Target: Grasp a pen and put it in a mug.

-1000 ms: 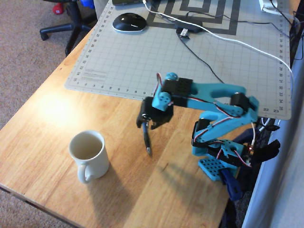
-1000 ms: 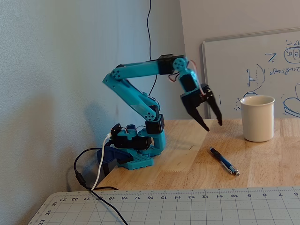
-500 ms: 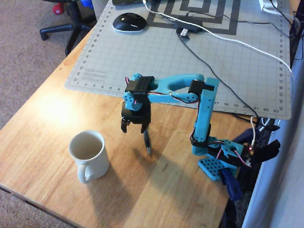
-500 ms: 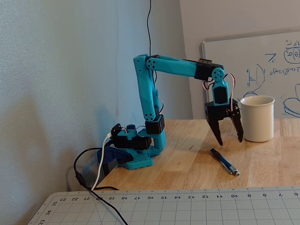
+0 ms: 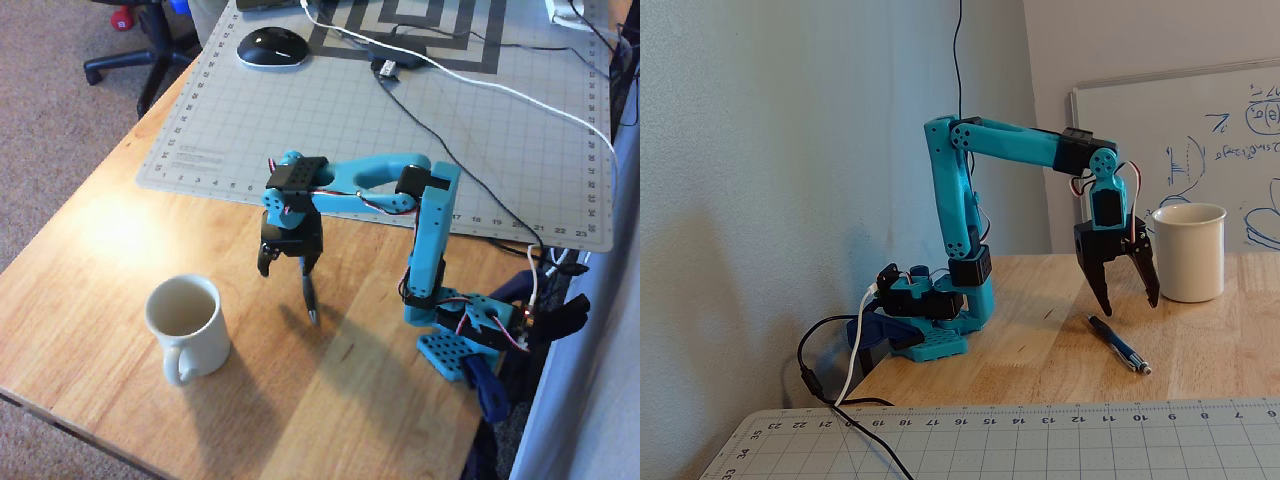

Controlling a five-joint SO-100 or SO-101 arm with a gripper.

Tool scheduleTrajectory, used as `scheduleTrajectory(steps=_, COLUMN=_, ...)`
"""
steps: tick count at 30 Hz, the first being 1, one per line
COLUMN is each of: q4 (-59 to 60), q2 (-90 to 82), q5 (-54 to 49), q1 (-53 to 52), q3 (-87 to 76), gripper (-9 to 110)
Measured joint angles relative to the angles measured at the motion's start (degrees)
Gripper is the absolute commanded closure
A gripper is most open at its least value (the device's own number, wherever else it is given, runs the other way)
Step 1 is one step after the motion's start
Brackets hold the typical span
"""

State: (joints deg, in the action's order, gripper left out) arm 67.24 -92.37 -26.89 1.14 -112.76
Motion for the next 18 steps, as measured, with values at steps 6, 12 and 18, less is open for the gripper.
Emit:
scheduleTrajectory(steps=6, q4=0.0, q2=5.3, q5=-0.7, q1=-2.5, q3=0.0, gripper=76)
scheduleTrajectory(steps=12, q4=0.0, q2=7.4, q5=-0.7, q1=-4.2, q3=0.0, gripper=77)
scheduleTrajectory(steps=18, q4=-0.1, q2=7.8, q5=-0.7, q1=-5.9, q3=0.0, gripper=77)
